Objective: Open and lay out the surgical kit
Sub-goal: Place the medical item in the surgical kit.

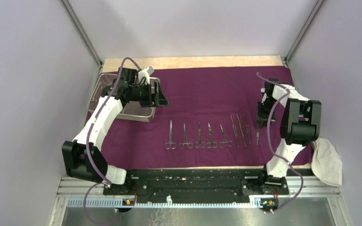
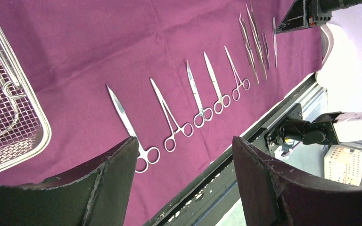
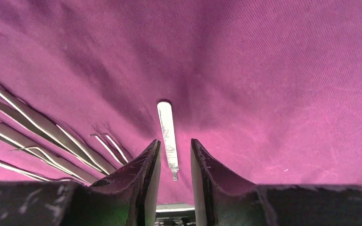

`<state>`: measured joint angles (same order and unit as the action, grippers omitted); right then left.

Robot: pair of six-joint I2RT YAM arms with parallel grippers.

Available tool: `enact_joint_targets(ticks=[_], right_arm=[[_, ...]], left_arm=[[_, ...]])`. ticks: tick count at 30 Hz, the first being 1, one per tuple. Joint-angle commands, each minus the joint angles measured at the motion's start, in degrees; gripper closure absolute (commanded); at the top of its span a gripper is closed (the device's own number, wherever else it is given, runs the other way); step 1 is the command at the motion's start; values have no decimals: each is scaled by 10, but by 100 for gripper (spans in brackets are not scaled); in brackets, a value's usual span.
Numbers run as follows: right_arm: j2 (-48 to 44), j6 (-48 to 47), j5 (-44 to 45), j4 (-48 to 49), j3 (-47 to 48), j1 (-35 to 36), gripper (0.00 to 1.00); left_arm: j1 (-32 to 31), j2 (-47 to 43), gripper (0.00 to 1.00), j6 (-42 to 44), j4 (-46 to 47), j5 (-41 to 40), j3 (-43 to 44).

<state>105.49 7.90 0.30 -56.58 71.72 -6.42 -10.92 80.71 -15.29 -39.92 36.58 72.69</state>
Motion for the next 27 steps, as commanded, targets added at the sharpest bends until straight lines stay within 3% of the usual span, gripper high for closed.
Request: enact_joint_targets(ticks=[1,9,19,27], right_arm=[[24,-45,-32,19,29,-11,71],[26,-56,-12,38,4,-11,73],[16,-76,-10,43,-13,-11,87],[1,-108,-18,49,-3,-10,91]], left_arm=[[4,-25,21,2,0,7,-4],[10,-30,21,-3,-5,8,-8],[12,-31,21,-5,-6,16,-8],[13,-29,20,-8,1,30,-11]])
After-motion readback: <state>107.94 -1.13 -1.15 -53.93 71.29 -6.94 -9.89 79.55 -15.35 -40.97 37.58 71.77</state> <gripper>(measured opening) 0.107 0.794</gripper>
